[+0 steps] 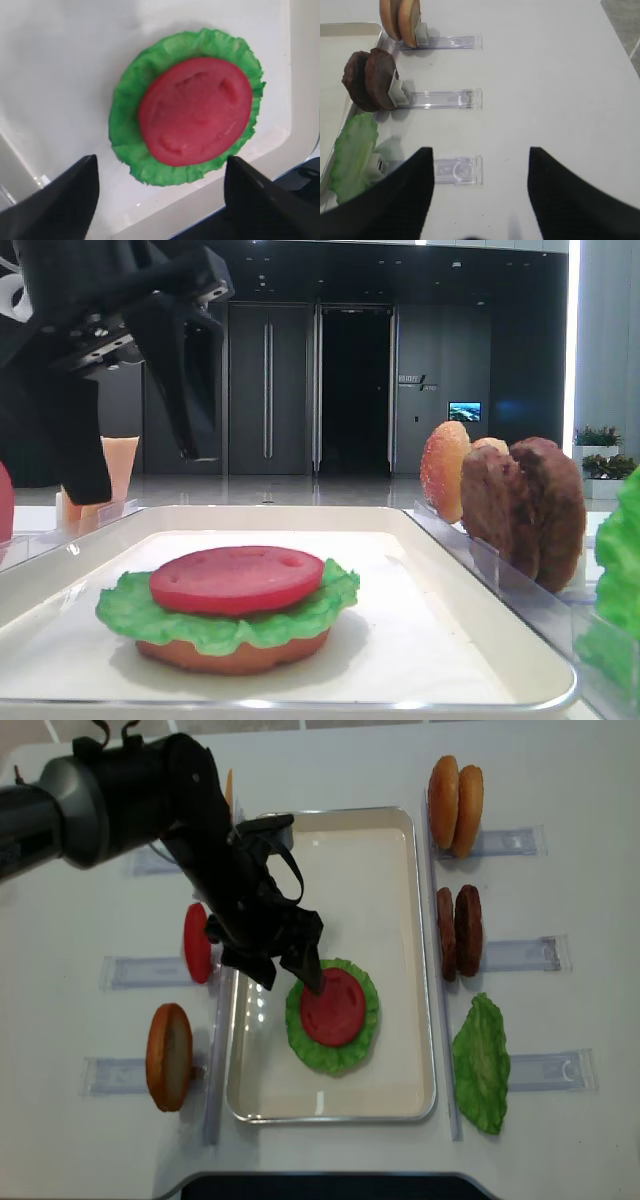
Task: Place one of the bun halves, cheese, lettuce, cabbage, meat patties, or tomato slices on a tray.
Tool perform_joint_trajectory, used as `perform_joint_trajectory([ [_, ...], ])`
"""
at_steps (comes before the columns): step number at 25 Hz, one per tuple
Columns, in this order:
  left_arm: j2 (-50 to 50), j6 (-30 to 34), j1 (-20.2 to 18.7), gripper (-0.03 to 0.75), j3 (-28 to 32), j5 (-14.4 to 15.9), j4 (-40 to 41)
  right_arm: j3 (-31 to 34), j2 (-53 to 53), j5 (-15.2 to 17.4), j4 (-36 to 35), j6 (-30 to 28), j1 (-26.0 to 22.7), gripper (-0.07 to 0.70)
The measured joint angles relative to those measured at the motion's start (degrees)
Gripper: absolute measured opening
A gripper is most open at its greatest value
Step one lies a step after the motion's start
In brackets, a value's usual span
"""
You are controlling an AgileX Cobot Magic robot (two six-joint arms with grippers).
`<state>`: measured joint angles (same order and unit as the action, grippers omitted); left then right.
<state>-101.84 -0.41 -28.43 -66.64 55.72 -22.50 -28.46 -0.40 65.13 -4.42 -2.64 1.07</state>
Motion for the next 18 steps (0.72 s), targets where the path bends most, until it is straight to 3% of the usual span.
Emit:
perform_joint_trajectory([
  [9,1.5,-5.8,0.0,0.591,-6.7,12.0,13.9,0.0,0.0,0.0,0.0,0.0,0.0,0.425],
  [18,2.2,-7.2,0.0,0.591,-10.6,13.7,18.4,0.0,0.0,0.0,0.0,0.0,0.0,0.425],
])
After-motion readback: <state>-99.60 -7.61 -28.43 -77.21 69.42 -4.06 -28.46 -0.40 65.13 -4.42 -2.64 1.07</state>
